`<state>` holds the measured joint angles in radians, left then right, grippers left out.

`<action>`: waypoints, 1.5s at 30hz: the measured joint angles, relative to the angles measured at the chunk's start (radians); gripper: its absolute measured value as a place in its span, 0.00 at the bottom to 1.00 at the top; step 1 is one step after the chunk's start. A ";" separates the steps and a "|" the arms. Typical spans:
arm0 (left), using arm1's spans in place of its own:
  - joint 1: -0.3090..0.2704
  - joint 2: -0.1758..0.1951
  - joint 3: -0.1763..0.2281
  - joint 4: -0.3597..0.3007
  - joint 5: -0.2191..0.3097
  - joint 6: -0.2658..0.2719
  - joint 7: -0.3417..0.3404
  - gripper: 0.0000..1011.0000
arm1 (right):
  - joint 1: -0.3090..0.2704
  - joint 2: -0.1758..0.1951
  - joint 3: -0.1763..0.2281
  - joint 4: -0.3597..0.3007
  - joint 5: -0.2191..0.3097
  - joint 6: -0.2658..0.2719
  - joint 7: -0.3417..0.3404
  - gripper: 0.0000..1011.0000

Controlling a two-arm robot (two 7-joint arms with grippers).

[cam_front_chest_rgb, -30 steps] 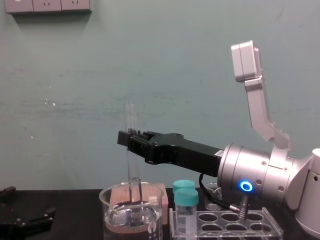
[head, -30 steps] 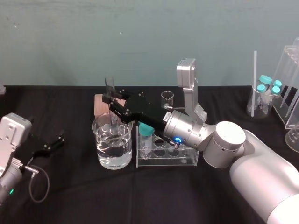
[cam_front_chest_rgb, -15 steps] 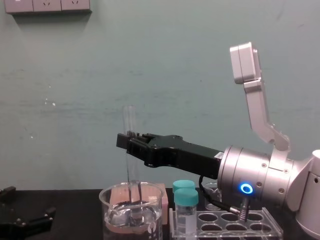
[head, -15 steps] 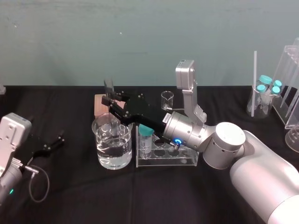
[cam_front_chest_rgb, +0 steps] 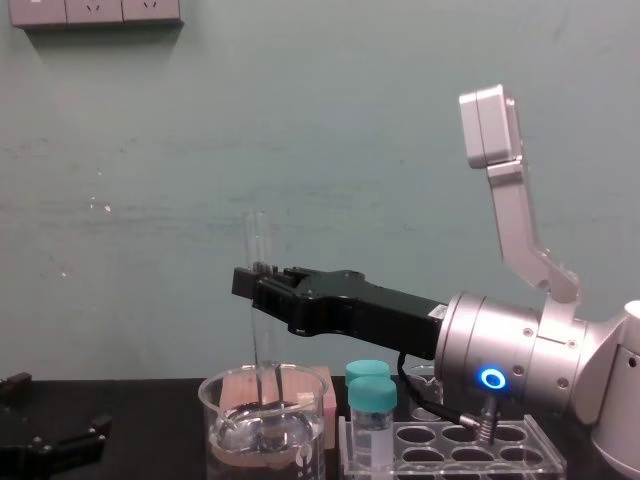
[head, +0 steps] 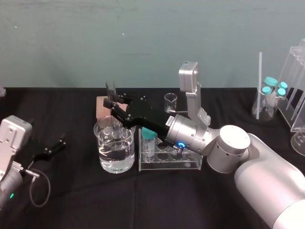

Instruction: Hold the test tube with one hand and immerse one end into the beaker, then return it to the test tube rack.

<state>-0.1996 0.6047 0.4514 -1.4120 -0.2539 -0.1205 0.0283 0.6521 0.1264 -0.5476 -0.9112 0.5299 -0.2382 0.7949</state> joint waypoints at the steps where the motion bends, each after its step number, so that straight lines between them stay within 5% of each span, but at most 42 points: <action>1: 0.000 0.000 0.000 0.000 0.000 0.000 0.000 0.99 | 0.000 0.000 0.000 0.000 0.000 0.000 0.000 0.22; 45: 0.000 0.000 0.000 0.000 0.000 0.000 0.000 0.99 | -0.002 0.002 -0.003 0.004 -0.001 0.004 0.006 0.22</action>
<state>-0.1995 0.6047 0.4514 -1.4120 -0.2539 -0.1205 0.0283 0.6497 0.1282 -0.5506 -0.9077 0.5293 -0.2339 0.8013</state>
